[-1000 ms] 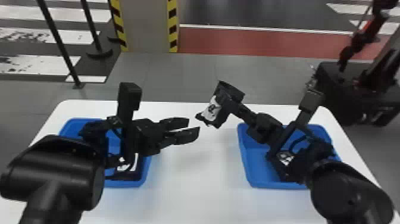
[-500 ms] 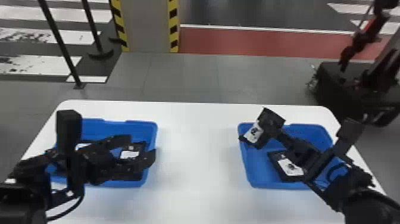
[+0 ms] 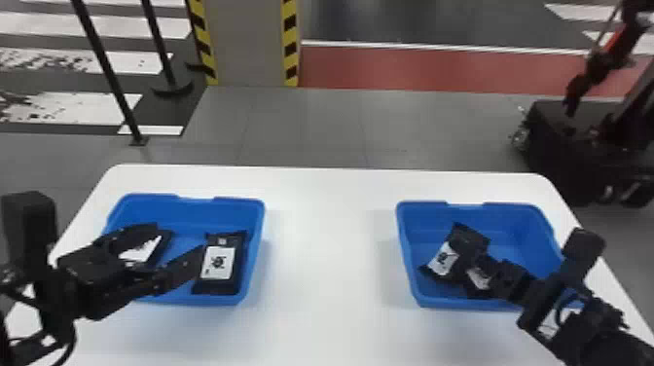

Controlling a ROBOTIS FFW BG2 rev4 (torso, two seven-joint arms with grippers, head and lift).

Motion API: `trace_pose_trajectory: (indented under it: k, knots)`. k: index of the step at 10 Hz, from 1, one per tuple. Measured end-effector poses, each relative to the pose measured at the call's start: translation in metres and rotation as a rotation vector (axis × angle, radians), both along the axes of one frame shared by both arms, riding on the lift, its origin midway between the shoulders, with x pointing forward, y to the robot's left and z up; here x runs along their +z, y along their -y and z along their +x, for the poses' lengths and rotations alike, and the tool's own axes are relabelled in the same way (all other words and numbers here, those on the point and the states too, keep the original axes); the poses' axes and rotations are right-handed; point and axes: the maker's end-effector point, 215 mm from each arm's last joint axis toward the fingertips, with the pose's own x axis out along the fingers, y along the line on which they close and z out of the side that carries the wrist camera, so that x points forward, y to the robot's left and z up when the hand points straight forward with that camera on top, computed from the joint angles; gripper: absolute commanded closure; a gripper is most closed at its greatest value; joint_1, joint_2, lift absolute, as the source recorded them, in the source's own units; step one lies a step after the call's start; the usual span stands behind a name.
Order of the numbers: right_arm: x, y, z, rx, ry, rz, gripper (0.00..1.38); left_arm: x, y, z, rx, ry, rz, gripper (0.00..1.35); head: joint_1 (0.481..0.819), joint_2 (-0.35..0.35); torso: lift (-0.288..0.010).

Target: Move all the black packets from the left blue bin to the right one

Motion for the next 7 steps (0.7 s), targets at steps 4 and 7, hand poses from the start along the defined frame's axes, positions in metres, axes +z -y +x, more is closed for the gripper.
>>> trace_pose_trajectory:
  k: [4,7]
  knots:
    - [0.103,0.022,-0.016,-0.112,0.234,-0.156,0.28,-0.005,-0.037,-0.015,0.074,-0.021,0.059,0.12,0.695,-0.012,-0.110]
    - [0.164,-0.011,-0.042,-0.047,0.365,-0.064,0.30,-0.012,-0.134,-0.021,0.279,-0.082,0.224,0.11,0.695,0.153,-0.110]
